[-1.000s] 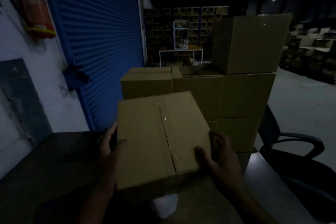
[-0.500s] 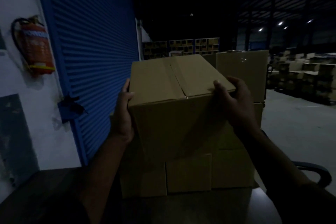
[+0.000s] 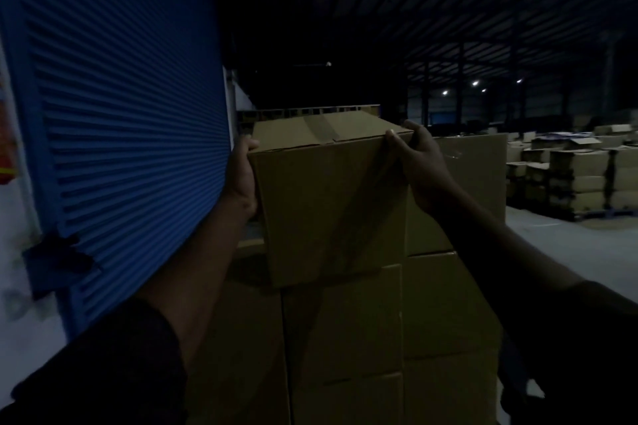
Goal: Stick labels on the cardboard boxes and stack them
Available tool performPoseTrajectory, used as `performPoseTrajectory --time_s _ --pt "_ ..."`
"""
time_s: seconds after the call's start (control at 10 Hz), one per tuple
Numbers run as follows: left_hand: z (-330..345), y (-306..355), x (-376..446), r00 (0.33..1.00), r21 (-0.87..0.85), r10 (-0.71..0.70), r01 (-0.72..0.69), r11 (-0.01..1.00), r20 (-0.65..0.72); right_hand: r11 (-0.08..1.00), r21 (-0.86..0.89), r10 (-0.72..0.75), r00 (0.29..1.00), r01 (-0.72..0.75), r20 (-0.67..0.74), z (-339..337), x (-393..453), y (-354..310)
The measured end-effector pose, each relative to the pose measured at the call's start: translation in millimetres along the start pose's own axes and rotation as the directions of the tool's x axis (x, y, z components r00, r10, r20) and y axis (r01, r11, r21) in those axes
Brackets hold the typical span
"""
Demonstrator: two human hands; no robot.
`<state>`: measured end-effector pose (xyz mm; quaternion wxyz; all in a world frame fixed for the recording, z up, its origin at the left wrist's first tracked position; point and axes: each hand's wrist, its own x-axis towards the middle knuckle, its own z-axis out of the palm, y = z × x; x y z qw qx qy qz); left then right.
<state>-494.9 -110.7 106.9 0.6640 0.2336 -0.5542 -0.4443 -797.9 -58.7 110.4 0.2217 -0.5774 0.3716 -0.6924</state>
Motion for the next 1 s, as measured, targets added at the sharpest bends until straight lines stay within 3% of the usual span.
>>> performPoseTrajectory --time_s 0.2,0.3,0.4,0.6,0.8,1.0 --pt "-5 -37 45 0.997 -0.022 -0.079 0.079 0.997 -0.013 0.993 -0.107 -0.045 0.998 0.039 -0.053 11 27 29" --pt "-4 -53 60 0.997 0.004 -0.063 0.063 0.998 -0.038 0.990 -0.142 -0.021 1.000 0.019 -0.012 6 33 45" --pt "-6 -66 73 0.999 0.031 -0.026 0.026 0.999 -0.024 0.981 -0.196 0.008 1.000 -0.007 0.007 -3 39 59" --pt "13 -60 54 0.955 0.277 0.183 -0.115 0.954 -0.235 0.910 -0.398 -0.158 0.984 0.115 -0.077 -8 37 76" --pt "19 -72 16 0.871 0.588 0.446 -0.253 0.768 -0.207 0.862 -0.499 -0.197 0.968 0.096 -0.154 -4 10 90" --pt "22 -103 -31 0.770 0.810 0.638 -0.366 0.459 -0.014 0.804 -0.590 -0.182 0.976 0.075 -0.123 -9 -35 81"
